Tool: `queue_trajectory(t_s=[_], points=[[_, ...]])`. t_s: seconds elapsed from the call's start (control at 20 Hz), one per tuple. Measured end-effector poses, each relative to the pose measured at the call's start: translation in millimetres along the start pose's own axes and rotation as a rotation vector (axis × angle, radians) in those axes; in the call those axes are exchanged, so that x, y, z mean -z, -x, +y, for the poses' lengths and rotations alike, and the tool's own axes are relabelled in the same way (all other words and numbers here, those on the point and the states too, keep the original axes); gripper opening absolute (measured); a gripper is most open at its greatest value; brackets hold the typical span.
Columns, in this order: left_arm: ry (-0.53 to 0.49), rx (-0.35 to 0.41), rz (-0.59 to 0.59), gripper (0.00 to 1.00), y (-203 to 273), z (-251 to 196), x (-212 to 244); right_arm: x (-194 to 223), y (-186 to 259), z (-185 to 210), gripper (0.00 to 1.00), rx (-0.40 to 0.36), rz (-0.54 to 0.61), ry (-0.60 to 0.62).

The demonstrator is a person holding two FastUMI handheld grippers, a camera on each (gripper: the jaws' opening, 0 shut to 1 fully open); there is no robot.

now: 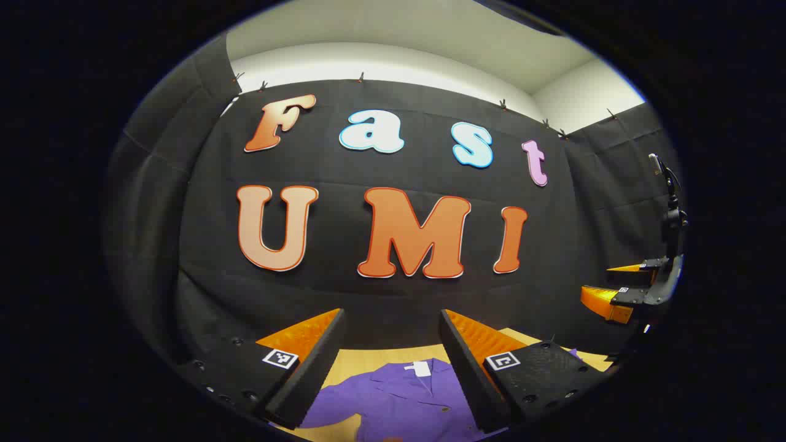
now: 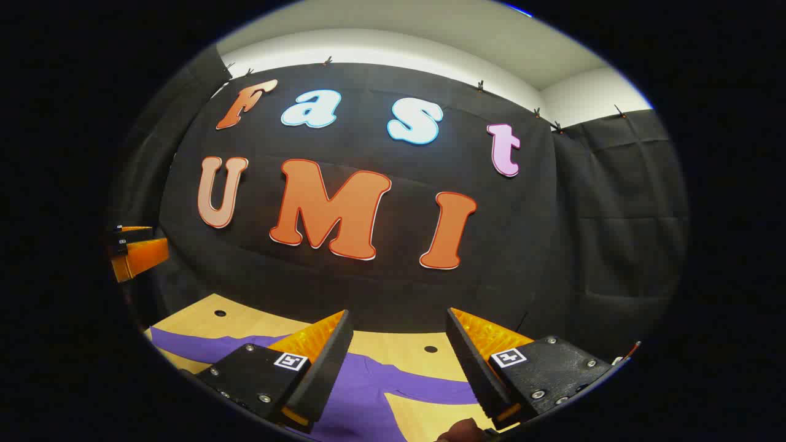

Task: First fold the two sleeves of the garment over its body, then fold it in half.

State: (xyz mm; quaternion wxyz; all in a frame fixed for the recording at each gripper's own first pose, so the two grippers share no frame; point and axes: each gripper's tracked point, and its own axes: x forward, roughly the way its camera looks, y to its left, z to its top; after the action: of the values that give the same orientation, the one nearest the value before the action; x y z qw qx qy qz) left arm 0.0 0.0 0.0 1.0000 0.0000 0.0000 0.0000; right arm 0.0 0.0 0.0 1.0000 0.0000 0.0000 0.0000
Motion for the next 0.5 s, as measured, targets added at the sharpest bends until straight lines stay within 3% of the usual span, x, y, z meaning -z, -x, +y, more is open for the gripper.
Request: queue_trajectory(t_s=[0.25, 0.5], points=[[0.004, 0.026, -0.020, 0.95, -5, -8, -8, -6, 9, -15, 0.93, 0.046, -0.008, -0.006], [-0.036, -0.052, -0.043, 0.95, -11, -5, -6, 3, -8, -18, 0.93, 0.006, -0.009, -0.023]])
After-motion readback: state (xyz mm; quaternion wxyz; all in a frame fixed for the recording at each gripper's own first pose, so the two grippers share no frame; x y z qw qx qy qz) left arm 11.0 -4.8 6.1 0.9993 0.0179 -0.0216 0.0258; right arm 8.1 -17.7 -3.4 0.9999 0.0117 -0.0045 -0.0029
